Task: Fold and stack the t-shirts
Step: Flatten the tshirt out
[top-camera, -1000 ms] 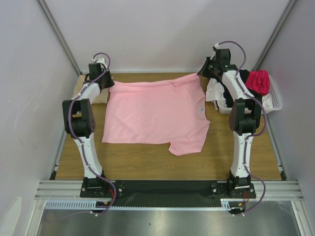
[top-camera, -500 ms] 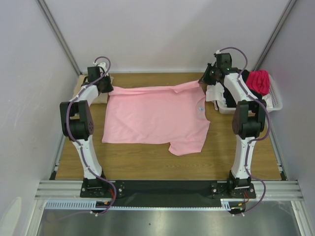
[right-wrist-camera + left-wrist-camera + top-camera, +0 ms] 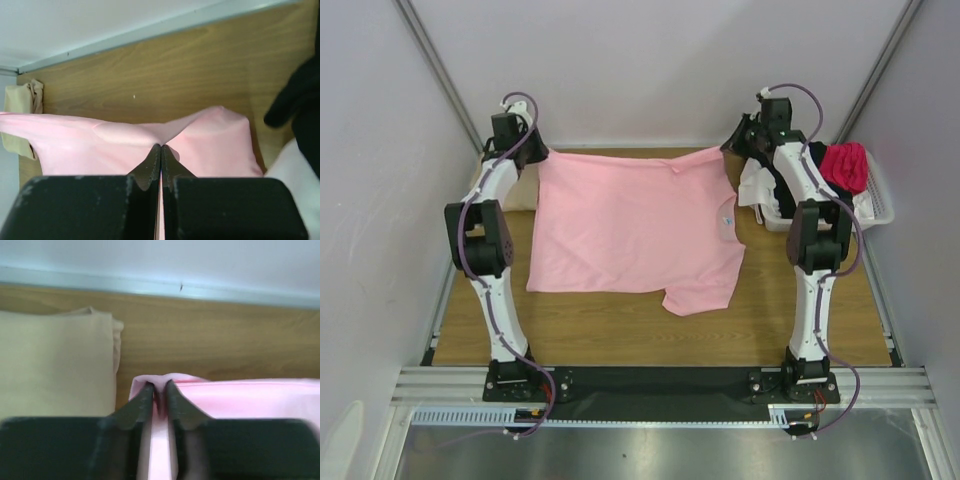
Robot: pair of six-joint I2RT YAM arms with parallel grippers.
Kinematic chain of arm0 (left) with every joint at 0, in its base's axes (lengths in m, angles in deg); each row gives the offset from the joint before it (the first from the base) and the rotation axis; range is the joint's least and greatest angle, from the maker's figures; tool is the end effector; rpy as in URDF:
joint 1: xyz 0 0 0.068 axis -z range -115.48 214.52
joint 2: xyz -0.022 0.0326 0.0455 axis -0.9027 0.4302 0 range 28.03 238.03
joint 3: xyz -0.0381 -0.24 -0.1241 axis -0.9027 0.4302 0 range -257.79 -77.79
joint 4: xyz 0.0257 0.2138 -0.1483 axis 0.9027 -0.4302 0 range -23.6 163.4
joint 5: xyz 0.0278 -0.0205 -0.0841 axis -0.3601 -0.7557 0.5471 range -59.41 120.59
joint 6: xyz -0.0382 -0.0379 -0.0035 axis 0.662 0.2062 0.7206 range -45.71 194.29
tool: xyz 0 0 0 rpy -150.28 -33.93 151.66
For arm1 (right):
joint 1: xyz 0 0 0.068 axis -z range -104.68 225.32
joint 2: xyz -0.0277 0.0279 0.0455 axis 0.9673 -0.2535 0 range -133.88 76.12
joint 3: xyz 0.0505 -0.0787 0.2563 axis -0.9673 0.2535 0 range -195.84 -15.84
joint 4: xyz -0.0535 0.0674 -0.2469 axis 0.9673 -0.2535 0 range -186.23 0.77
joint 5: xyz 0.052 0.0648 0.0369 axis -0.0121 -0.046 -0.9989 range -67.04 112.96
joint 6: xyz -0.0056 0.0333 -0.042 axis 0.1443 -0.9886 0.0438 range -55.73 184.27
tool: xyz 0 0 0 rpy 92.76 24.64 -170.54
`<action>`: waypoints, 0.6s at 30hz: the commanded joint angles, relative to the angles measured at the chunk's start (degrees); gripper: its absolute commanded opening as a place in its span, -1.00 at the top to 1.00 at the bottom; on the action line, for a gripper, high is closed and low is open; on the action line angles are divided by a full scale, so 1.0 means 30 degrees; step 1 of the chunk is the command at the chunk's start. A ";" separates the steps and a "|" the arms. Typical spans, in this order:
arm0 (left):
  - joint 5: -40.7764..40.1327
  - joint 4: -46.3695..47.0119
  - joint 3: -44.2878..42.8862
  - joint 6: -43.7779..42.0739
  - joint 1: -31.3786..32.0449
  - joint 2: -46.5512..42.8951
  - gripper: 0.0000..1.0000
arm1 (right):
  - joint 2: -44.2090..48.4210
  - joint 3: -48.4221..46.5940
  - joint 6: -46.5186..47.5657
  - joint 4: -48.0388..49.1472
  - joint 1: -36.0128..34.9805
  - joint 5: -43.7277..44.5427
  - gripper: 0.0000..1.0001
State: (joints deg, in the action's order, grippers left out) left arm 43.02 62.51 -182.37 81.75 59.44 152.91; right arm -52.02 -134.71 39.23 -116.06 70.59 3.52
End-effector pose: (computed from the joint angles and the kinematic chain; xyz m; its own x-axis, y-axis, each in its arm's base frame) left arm 0.5133 0.0379 0.2450 -0.5241 -0.1738 -0.8337 0.0292 0.9747 -0.2216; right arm 0.5186 0.0548 0.2775 -0.6783 0.3444 -0.6490 -0.0648 0.8519 0.5197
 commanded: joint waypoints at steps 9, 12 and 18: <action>0.0020 -0.0761 -0.5163 0.0999 0.0433 0.2556 -0.80 | -0.3811 -0.5984 -0.0650 0.1770 0.0523 -0.2980 -0.52; -0.0539 -0.1494 -0.3677 0.1260 0.0726 0.0479 -0.81 | -0.2790 -0.5528 -0.0035 0.1270 0.0435 -0.3216 -0.99; -0.0332 -0.0676 0.4116 0.1701 0.2452 -0.5899 -0.74 | 0.1720 0.0061 0.1806 0.0330 -0.0588 -0.2226 -1.00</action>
State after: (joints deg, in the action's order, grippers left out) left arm 41.86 59.12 -176.88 85.53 62.82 148.06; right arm -56.72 -139.82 40.21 -113.74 71.24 -3.76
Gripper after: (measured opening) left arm 0.875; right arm 0.995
